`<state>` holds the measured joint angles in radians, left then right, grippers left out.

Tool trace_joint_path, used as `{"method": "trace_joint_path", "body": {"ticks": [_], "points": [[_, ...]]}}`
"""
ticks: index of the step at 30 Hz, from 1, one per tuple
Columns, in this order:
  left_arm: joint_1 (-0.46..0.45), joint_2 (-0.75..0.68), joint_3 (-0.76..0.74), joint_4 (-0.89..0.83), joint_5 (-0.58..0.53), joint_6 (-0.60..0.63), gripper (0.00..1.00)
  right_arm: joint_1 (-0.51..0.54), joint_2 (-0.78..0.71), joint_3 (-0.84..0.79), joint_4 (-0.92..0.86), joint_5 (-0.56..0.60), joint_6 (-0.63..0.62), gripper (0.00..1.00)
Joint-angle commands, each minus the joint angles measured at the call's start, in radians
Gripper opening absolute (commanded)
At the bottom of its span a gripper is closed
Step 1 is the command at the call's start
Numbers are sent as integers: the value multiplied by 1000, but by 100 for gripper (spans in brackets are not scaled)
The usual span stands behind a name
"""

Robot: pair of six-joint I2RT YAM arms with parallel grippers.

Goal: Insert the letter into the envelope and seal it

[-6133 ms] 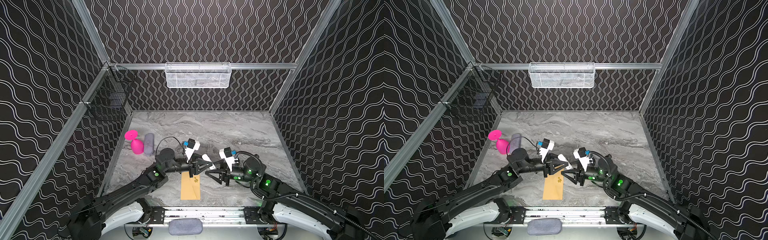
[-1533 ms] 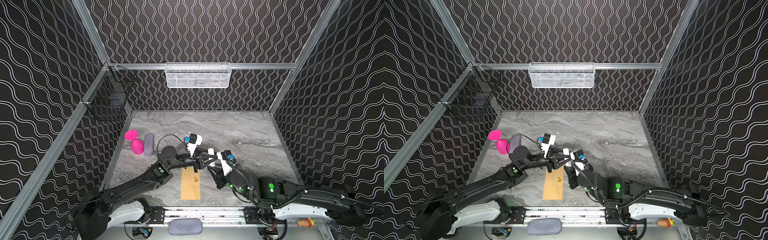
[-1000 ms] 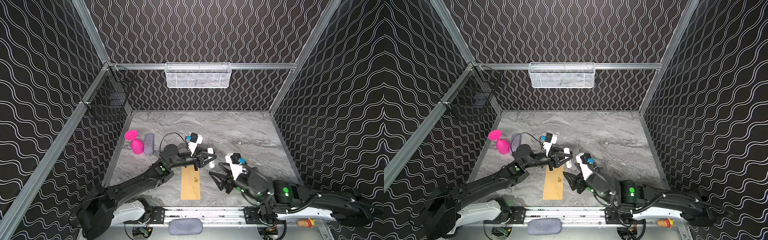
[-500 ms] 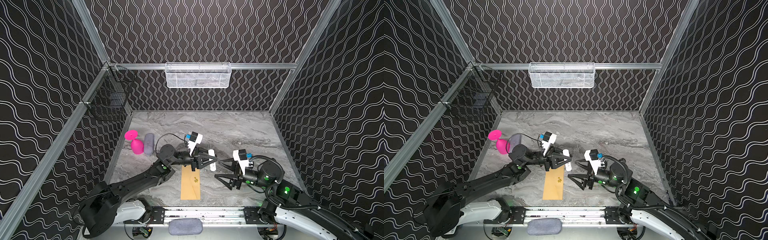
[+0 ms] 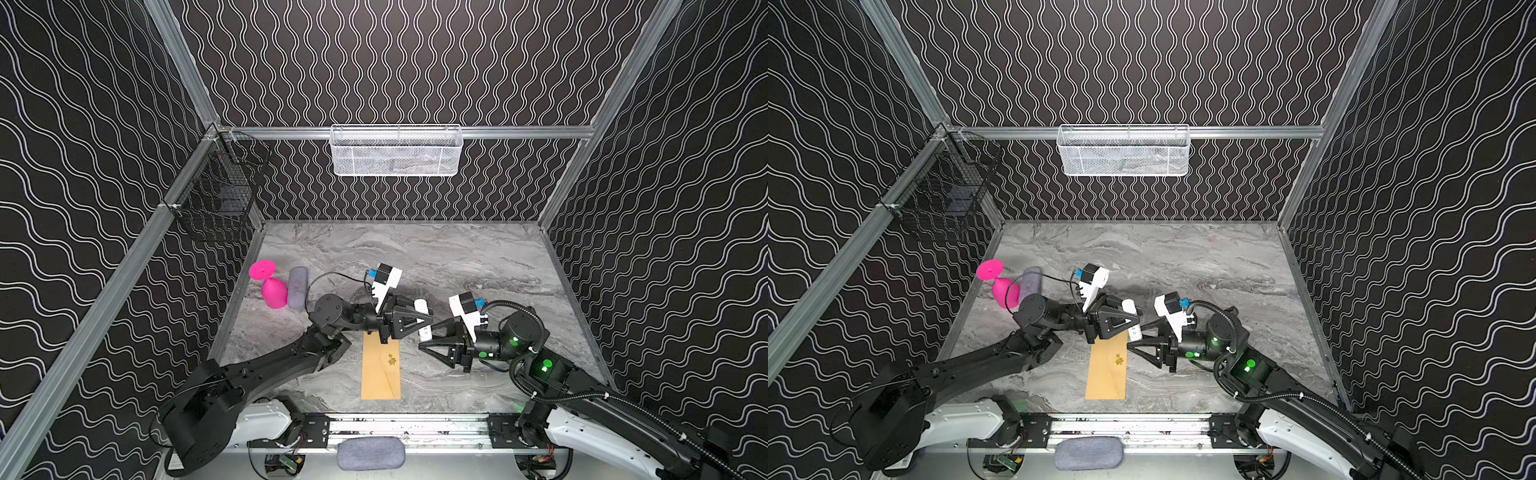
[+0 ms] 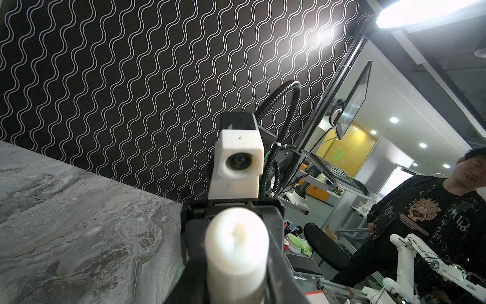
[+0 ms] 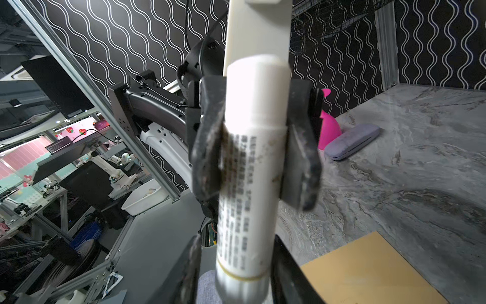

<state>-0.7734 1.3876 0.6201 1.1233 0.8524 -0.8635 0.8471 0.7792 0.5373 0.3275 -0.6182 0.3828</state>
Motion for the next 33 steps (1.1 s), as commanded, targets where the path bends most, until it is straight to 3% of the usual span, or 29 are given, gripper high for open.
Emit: {"method": "trace_joint_path", "body": {"ticks": [1,6,9,13,17,20,21,23,27,33], "points": [[0,-9,-2,10,-10,15,0,0,8,11,62,-31,14,34],[0,-30,4,-86,-40,80,0,1,21,46,20,-15,14,22],[-1,-55,10,-211,-100,162,0,24,22,91,-97,138,27,15],[-1,-93,21,-391,-215,279,0,188,26,202,-346,595,17,4],[-2,-89,30,-433,-290,319,0,390,89,341,-561,1097,89,0],[-2,-70,25,-392,-305,311,0,521,173,449,-697,1319,148,1],[-1,-61,20,-365,-300,296,0,556,192,478,-716,1328,143,5],[3,-48,20,-332,-272,280,0,579,184,484,-699,1240,96,16],[11,-61,15,-306,-213,257,0,578,33,311,-536,1079,-21,37],[50,-52,10,-173,-82,150,0,531,-114,205,-444,874,-132,54]]}}
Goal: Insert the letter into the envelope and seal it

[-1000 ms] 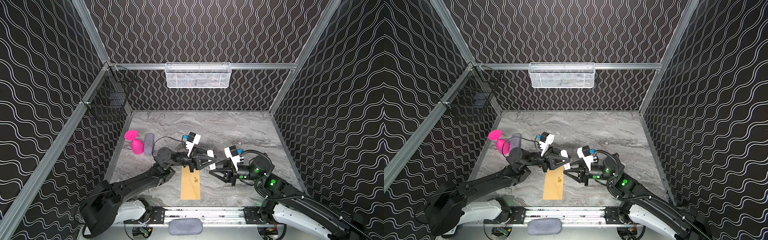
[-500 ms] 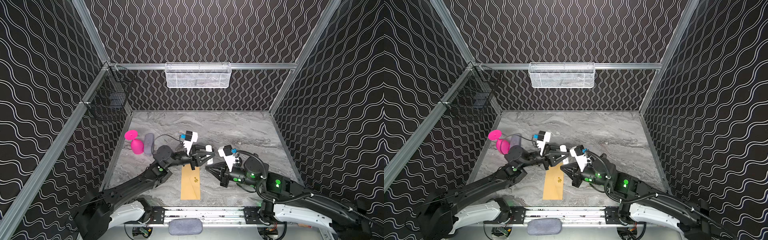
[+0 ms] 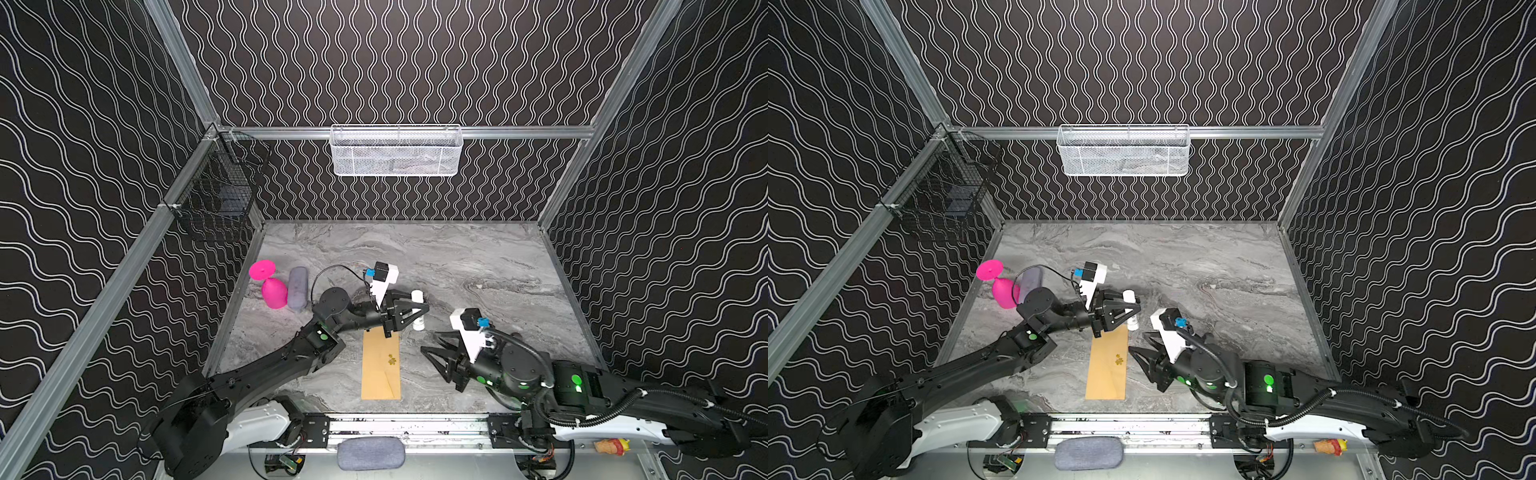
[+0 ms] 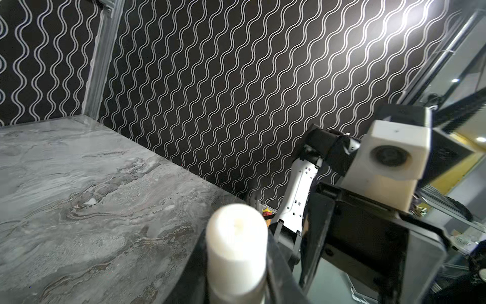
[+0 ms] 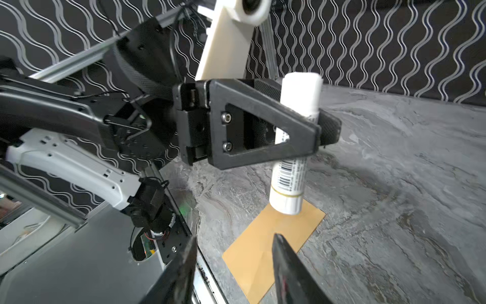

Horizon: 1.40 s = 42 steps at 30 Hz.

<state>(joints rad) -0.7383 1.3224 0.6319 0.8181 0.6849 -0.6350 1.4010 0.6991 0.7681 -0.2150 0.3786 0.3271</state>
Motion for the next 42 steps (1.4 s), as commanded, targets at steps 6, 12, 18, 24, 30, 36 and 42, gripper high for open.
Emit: {"method": "trace_joint_path", "body": {"ticks": [6,12,18,24,30,36,42], "points": [[20,78,12,331,151,-226,0,-347,-99,-131,274,-612,-18,65],[19,112,17,432,171,-300,0,-560,-44,-170,394,-893,45,75],[16,128,13,477,180,-328,0,-645,69,-188,573,-1066,120,71],[15,130,7,489,179,-329,0,-651,155,-175,652,-1132,145,57],[16,126,-3,493,176,-327,0,-650,199,-168,708,-1172,162,44],[16,112,-11,474,164,-309,0,-649,218,-157,734,-1198,173,35],[14,101,-14,443,150,-285,0,-642,221,-139,710,-1192,158,28]]}}
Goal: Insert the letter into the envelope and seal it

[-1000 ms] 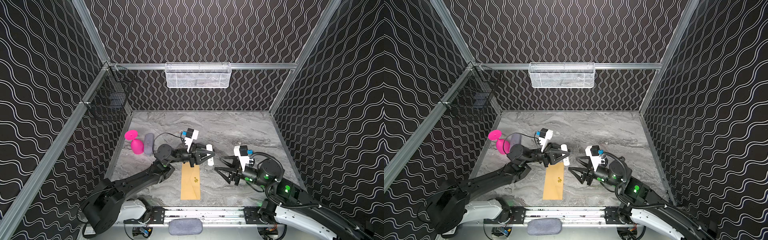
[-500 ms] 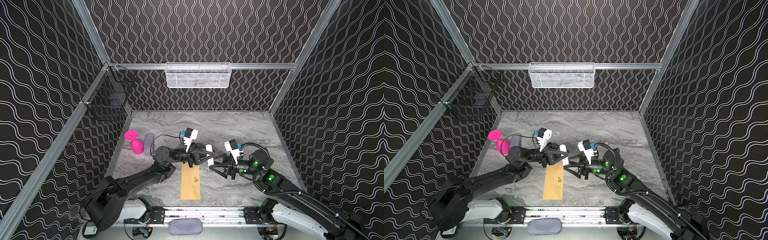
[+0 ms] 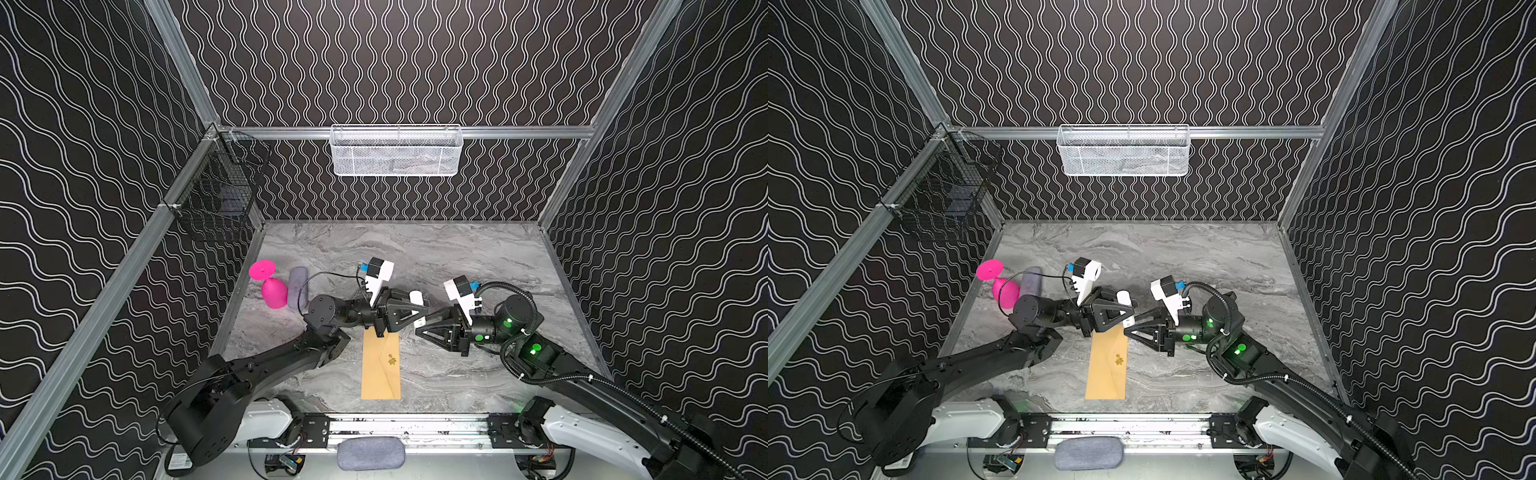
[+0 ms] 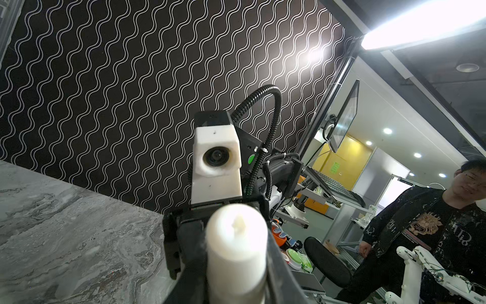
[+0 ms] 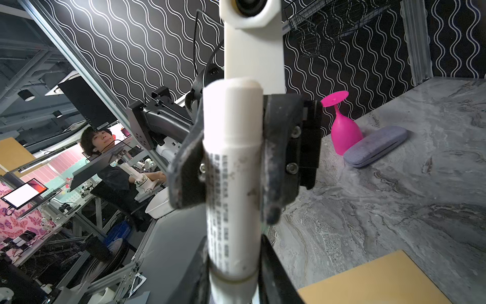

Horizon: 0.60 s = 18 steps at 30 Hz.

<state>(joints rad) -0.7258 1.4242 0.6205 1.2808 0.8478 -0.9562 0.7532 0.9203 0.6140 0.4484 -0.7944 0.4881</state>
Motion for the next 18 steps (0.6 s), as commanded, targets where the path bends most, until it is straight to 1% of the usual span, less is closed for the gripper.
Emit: {"method": "trace_joint_path", "body": {"ticks": [1,4,6,9,11,13,16,18], "points": [[2,-3,-2,-23,-14,39,0,9,0,17,41,-16,-9,28],[2,-5,-1,-33,-18,46,0,19,6,26,24,-2,-27,26],[2,-12,-1,-55,-25,60,0,28,4,43,-22,22,-49,25],[2,-37,-9,-122,-51,108,0,61,-13,83,-153,143,-95,20],[2,-56,-15,-178,-76,147,0,112,-27,127,-280,297,-122,15],[1,-72,-26,-212,-102,175,0,171,-43,163,-387,455,-146,12],[2,-91,-27,-284,-145,226,0,291,-65,236,-550,738,-169,11],[2,-94,-33,-290,-167,237,0,376,-56,291,-644,917,-164,11]]}}
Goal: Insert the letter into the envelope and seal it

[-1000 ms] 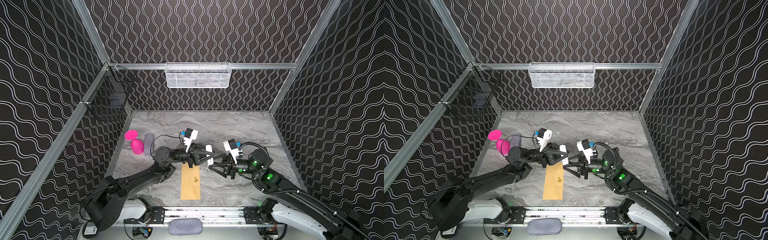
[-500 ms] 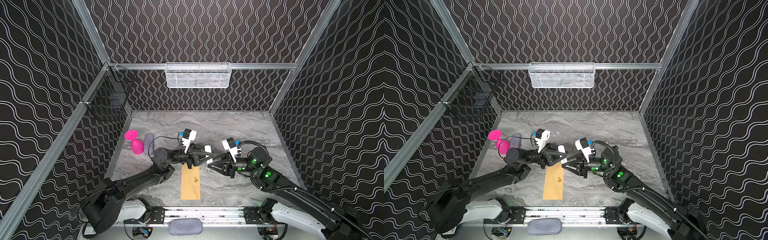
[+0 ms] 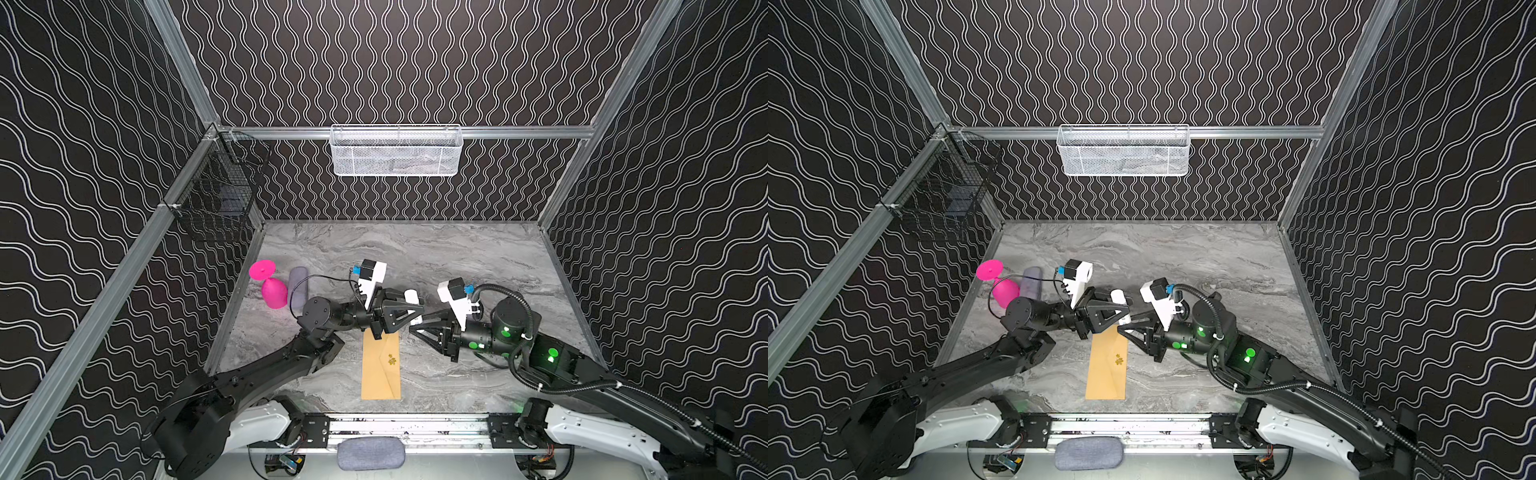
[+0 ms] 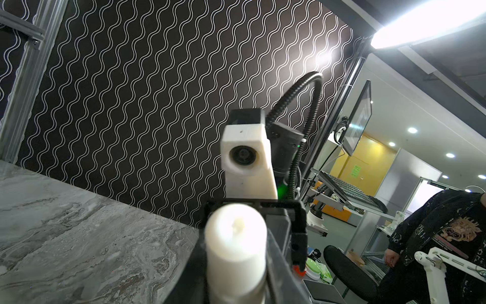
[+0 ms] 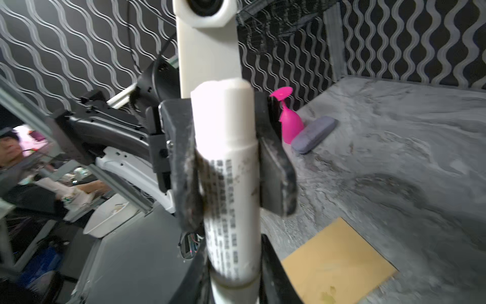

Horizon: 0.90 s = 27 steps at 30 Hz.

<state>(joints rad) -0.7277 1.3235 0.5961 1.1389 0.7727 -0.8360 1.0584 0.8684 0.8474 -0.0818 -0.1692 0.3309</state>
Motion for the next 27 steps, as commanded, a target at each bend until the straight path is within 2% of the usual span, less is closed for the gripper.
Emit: {"method": "trace_joint_path", "body": {"ticks": [1,5,8,11,15,16,18,20,22,24,27], "points": [[4,6,-11,-148,-99,119,0,114,11,86,-159,375,5,11],[4,13,-22,-131,-116,120,0,288,118,234,-353,727,115,10],[4,25,-28,-109,-115,109,0,398,208,342,-496,927,229,10],[5,24,-28,-116,-115,116,0,459,266,403,-557,1012,292,11],[5,14,-21,-148,-113,137,0,482,283,419,-565,1017,313,18],[5,13,-20,-152,-112,140,0,482,275,415,-561,1008,313,22],[5,17,-18,-149,-101,141,0,482,239,383,-512,954,268,34],[3,30,-23,-105,-82,102,0,479,166,307,-412,853,139,54],[-1,60,-19,-20,-31,36,0,463,44,214,-322,693,21,69],[-5,68,-7,-3,15,13,0,406,-76,102,-234,501,-51,74],[-17,49,0,-30,65,12,0,256,-216,-20,-145,243,-101,79]]}}
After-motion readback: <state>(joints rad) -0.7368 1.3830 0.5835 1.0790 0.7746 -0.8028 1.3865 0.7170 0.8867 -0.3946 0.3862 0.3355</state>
